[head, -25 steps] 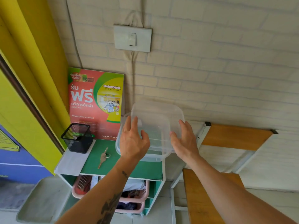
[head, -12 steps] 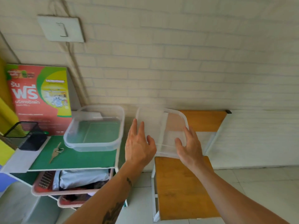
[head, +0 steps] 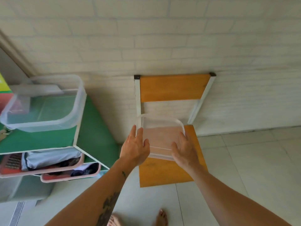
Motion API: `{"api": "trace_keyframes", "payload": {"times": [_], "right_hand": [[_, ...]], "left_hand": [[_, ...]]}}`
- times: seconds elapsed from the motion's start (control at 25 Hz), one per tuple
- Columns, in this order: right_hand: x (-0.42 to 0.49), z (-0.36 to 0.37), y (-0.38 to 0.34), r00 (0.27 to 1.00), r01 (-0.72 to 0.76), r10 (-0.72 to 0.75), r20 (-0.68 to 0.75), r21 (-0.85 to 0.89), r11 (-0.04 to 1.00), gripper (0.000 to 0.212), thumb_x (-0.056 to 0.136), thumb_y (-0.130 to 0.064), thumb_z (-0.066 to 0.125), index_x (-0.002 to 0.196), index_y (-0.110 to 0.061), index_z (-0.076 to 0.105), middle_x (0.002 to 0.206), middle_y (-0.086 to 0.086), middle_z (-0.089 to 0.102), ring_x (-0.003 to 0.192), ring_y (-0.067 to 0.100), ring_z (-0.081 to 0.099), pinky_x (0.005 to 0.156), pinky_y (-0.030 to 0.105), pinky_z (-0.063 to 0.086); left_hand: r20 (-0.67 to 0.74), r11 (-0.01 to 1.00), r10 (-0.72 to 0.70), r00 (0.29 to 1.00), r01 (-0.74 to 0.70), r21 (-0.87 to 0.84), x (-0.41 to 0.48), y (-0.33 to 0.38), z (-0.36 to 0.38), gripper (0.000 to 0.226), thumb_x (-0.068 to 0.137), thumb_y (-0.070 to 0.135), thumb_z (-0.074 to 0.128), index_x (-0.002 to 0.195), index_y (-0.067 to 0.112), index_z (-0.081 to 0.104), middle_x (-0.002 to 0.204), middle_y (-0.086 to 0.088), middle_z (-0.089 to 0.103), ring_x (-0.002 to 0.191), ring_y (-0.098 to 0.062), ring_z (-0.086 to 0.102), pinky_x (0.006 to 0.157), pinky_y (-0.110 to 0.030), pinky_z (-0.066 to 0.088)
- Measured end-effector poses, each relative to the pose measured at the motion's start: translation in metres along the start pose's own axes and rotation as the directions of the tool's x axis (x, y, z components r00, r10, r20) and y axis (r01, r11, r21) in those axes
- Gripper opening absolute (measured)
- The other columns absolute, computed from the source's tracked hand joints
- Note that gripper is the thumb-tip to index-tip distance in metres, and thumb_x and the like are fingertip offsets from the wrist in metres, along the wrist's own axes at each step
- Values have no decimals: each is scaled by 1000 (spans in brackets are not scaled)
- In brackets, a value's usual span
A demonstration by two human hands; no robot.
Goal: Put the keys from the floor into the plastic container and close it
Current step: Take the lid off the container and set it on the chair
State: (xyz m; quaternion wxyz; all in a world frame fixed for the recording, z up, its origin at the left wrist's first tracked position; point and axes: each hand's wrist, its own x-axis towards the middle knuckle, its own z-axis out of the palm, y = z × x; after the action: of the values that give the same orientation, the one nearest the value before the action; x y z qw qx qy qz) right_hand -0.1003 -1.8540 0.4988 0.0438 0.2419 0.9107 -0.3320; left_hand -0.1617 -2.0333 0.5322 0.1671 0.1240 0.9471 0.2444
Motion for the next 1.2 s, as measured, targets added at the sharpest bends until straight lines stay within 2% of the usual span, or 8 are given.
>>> {"api": "trace_keyframes", "payload": {"times": [0.24, 0.48, 0.64, 0.84, 0.92, 1.04, 1.12, 1.2], "right_hand": [[45, 79, 77, 995, -86, 91, 34, -131, 988, 59, 96, -39, 46, 147, -13, 35, 152, 8, 33, 130, 28, 46, 98, 39, 50], [71, 147, 144, 990, -111, 126, 66, -194, 975, 62, 97, -41, 45, 151, -16, 29, 160, 8, 20, 138, 30, 38, 101, 46, 50], [78, 161, 163, 987, -107, 123, 106, -147, 983, 63, 96, -35, 51, 151, -16, 27, 161, 6, 14, 142, 31, 30, 107, 50, 44], [79, 147, 149, 979, -129, 135, 152, -46, 991, 48, 94, -28, 54, 138, -16, 40, 145, 0, 30, 126, 27, 46, 100, 40, 48], [75, 133, 132, 979, -119, 125, 163, -46, 992, 46, 96, -28, 52, 139, -16, 41, 150, 0, 30, 132, 28, 44, 102, 39, 45], [66, 108, 96, 976, -89, 97, 196, -50, 995, 58, 99, -29, 51, 151, -16, 29, 163, -3, 17, 145, 23, 29, 112, 36, 31], [55, 85, 60, 979, -33, 32, 200, 0, 999, 59, 98, -29, 52, 152, -18, 30, 161, -2, 24, 142, 21, 35, 109, 33, 33], [45, 61, 24, 979, 36, -43, 201, 38, 999, 58, 97, -28, 54, 150, -16, 34, 156, 1, 33, 140, 22, 38, 110, 33, 34]], "left_hand": [[260, 1000, -4, 965, -3, 24, 56, -53, 101, 60, 100, 40, 31, 154, 21, 10, 164, -4, 0, 142, -31, 32, 111, -42, 34], [301, 1000, -18, 954, 18, 2, 83, -102, 197, 66, 98, 45, 34, 155, 25, 7, 165, -2, -7, 145, -33, 28, 112, -46, 36], [304, 998, -27, 952, 40, -38, 91, -109, 221, 66, 96, 25, 42, 154, 26, 12, 164, 2, -7, 146, -31, 24, 110, -43, 39], [340, 981, -86, 937, 139, -135, 93, -104, 205, 65, 92, 10, 43, 152, 21, 22, 162, 2, 10, 145, -28, 24, 109, -38, 39], [306, 966, -119, 945, 181, -184, 87, -97, 185, 62, 92, 8, 44, 150, 18, 28, 159, 0, 22, 142, -27, 30, 104, -34, 41], [235, 924, -170, 957, 238, -299, 72, -82, 143, 57, 91, 4, 45, 145, 19, 40, 151, -2, 40, 129, -25, 48, 89, -26, 47], [182, 897, -198, 963, 253, -364, 56, -69, 102, 53, 91, 5, 42, 141, 20, 48, 146, -4, 47, 111, -16, 60, 78, -19, 47], [124, 886, -192, 974, 226, -404, 39, -56, 61, 49, 89, 5, 40, 133, 19, 57, 134, -3, 58, 99, -11, 61, 79, -17, 46]]}}
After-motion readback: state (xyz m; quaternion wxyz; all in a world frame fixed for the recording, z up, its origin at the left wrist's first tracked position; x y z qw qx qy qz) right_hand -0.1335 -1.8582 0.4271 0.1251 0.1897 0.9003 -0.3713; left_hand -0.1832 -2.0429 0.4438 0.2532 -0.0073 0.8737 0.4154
